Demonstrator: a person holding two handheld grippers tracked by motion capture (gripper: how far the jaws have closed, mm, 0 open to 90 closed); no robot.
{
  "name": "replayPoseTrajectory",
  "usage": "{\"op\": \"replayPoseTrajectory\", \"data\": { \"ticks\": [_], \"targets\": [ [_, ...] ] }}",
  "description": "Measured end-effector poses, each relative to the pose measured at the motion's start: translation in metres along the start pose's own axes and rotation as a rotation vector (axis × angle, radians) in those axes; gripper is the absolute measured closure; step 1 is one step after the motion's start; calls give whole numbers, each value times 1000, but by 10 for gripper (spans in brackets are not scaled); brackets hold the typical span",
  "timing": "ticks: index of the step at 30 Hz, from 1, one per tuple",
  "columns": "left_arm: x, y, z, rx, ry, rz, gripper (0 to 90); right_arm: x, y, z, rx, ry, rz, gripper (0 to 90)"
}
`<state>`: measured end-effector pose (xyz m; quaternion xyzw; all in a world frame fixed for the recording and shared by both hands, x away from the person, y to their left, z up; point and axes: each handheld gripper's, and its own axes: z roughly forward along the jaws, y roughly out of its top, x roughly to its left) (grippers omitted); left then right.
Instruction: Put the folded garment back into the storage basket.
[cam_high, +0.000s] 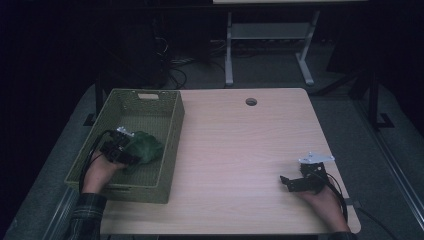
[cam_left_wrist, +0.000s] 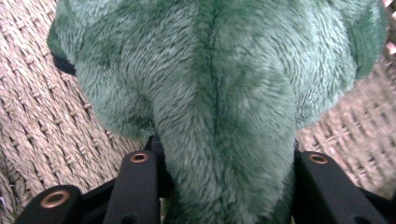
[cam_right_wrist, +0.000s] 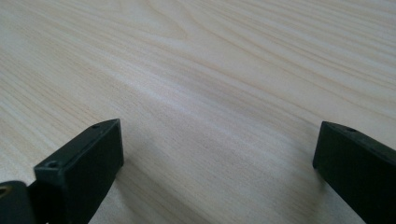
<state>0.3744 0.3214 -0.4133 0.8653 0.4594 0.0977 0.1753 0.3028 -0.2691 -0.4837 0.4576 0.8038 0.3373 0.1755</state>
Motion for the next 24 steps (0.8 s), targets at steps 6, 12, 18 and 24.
{"op": "replayPoseTrajectory", "data": {
  "ticks": [6, 12, 18, 24],
  "targets": [
    [-1, 0, 4, 11, 10, 2, 438, 0, 0, 0, 1, 0, 1, 14],
    [1, 0, 4, -2, 39, -10, 231, 0, 0, 0, 1, 0, 1, 14],
    [2, -1, 2, -22, 58, -15, 127, 0, 0, 0, 1, 0, 2, 14],
    [4, -1, -4, -66, 37, -27, 126, 0, 0, 0, 1, 0, 2, 14]
  ]
}}
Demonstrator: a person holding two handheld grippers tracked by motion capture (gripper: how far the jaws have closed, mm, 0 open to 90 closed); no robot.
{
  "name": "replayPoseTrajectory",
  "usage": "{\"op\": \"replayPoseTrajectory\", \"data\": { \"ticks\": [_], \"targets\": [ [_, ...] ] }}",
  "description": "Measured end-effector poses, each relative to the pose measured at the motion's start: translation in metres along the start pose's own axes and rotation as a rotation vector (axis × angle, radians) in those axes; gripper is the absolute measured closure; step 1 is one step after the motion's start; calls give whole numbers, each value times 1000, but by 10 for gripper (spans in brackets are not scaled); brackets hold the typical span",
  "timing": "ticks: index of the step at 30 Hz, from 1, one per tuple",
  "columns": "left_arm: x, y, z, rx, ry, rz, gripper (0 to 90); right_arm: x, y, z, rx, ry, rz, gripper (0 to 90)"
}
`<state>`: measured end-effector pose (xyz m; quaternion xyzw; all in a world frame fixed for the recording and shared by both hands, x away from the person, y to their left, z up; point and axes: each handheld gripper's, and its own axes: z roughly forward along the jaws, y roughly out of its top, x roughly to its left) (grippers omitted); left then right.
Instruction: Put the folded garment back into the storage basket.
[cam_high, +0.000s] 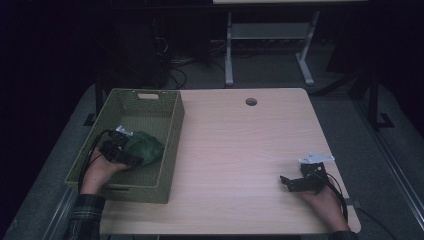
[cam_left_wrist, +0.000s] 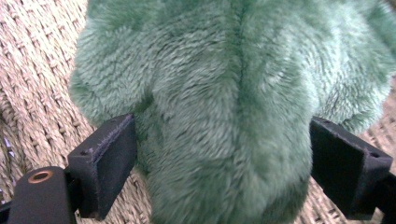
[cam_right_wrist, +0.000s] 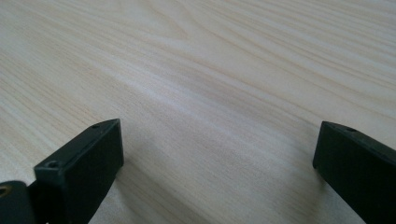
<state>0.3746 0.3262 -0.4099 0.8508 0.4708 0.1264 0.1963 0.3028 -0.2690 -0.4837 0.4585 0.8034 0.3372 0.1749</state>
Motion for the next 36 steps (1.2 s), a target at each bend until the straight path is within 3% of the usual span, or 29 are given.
{"op": "replayPoseTrajectory", "data": {
  "ticks": [3, 9, 17, 26, 36],
  "targets": [
    [1, 0, -5, -23, -18, -17, 127, 0, 0, 0, 0, 0, 0, 14],
    [1, 2, -22, -80, -14, -27, 128, 0, 0, 0, 0, 0, 0, 14],
    [-9, 18, -50, -153, -29, 4, 133, 0, 0, 0, 0, 0, 1, 14],
    [-35, 42, -67, -222, -72, 65, 134, 0, 0, 0, 0, 0, 1, 14],
    [-76, 68, -73, -303, -130, 120, 134, 0, 0, 0, 0, 0, 2, 14]
  ]
}}
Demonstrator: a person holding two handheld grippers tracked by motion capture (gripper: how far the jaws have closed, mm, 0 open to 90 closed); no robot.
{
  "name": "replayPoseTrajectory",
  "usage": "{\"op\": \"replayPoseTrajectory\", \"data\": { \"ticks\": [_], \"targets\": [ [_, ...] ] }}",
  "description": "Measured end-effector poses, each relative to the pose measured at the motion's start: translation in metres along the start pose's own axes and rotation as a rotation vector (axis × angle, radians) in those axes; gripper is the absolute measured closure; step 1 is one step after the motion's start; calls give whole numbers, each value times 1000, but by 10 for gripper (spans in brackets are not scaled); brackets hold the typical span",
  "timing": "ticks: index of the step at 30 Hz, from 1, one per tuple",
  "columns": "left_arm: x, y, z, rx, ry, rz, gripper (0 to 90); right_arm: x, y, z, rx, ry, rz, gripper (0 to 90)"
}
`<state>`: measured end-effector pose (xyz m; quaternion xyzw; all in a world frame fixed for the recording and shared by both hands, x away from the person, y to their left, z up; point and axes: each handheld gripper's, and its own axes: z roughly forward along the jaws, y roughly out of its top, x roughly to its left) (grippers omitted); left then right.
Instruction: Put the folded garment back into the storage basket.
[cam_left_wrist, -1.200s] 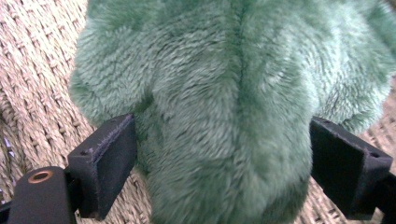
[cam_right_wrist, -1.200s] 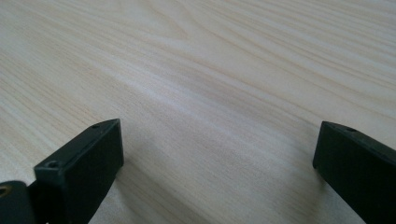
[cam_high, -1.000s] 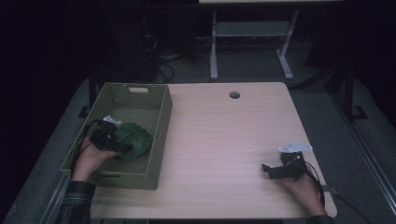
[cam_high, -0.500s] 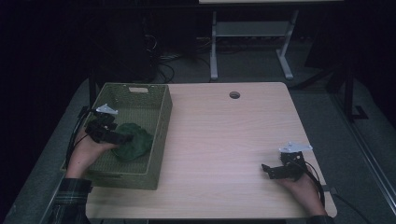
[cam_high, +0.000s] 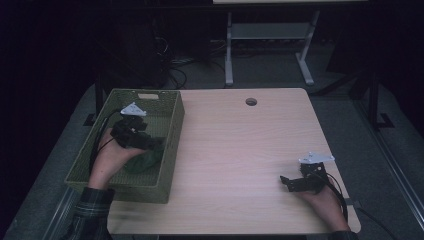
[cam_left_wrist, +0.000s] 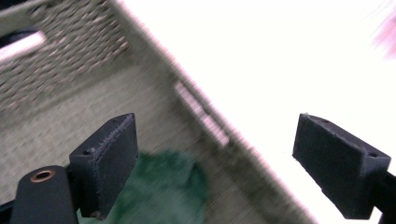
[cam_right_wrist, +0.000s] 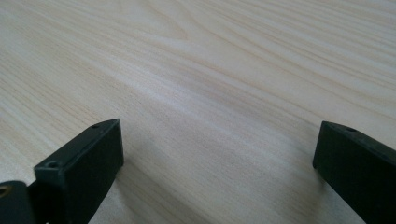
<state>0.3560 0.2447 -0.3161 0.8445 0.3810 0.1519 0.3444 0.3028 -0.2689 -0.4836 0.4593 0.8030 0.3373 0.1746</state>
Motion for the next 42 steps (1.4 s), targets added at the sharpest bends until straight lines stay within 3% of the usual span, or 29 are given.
{"op": "replayPoseTrajectory", "data": {
  "ticks": [8, 15, 23, 33, 42],
  "targets": [
    [-36, 19, 11, -58, -68, 50, 135, 0, 0, 0, 0, 0, 1, 14],
    [-66, 29, 30, -72, -131, 83, 136, 0, 0, 0, -1, 0, -2, 14],
    [-98, 35, 61, -53, -188, 134, 136, 0, 0, 0, -1, 4, -4, 14],
    [-125, 27, 96, -24, -214, 164, 136, 0, 0, 0, -1, 7, -7, 14],
    [-137, 7, 126, 8, -204, 182, 136, 0, 0, 0, -1, 7, -7, 14]
  ]
}}
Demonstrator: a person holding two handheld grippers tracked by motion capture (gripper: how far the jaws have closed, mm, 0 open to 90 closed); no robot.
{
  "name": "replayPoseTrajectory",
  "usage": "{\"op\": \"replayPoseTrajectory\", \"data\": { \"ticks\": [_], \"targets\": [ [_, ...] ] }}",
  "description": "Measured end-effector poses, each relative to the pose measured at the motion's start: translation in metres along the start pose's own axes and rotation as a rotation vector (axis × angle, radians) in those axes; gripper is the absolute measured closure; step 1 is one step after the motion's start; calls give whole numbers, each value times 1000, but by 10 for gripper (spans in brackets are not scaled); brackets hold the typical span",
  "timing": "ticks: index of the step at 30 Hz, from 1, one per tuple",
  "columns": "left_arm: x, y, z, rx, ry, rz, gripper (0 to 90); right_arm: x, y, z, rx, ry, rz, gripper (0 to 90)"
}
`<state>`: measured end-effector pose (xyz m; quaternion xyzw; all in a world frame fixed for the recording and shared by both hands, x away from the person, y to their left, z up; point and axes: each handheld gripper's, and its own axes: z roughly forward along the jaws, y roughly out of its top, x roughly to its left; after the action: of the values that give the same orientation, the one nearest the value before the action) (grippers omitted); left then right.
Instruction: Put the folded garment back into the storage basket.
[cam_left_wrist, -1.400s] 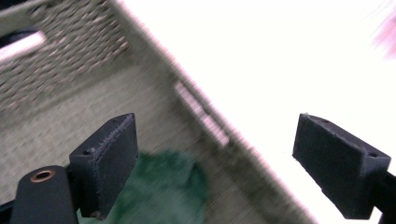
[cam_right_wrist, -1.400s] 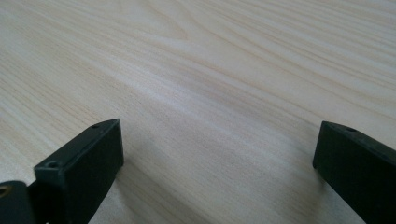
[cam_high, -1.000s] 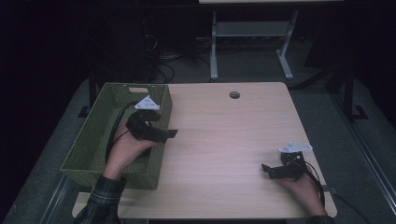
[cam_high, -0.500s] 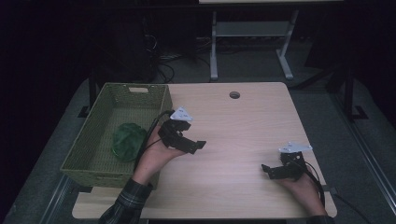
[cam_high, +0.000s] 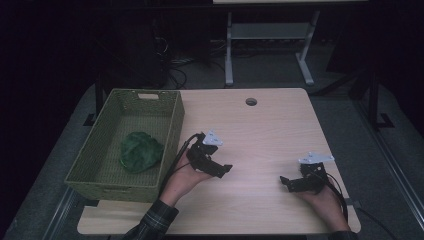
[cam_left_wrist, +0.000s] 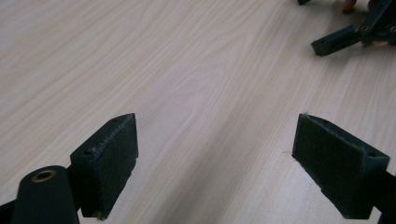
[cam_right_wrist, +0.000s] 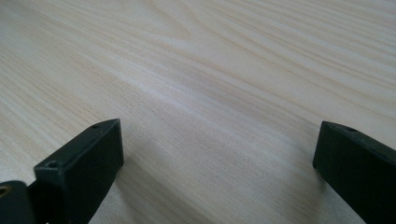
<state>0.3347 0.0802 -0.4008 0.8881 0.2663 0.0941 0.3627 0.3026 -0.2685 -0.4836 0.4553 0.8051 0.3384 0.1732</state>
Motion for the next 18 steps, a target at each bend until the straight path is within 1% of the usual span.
{"op": "replayPoseTrajectory", "data": {
  "ticks": [2, 4, 9, 10, 14, 18],
  "targets": [
    [0, -5, 7, 12, 9, -1, 137, 0, 0, 0, 0, 0, 0, 14],
    [0, -11, 14, 7, 24, -8, 137, 0, 0, 0, 0, 0, 0, 14],
    [1, -24, 28, 16, 55, -2, 137, 0, 0, 0, 0, 0, 1, 14],
    [2, -28, 32, 21, 59, -6, 138, 0, 0, 0, 0, 0, 0, 14],
    [5, -39, 43, 16, 55, -34, 137, 0, 0, 0, 0, 0, 0, 14],
    [8, -47, 51, 24, 67, -40, 137, 0, 0, 0, 0, 0, -1, 14]
  ]
}}
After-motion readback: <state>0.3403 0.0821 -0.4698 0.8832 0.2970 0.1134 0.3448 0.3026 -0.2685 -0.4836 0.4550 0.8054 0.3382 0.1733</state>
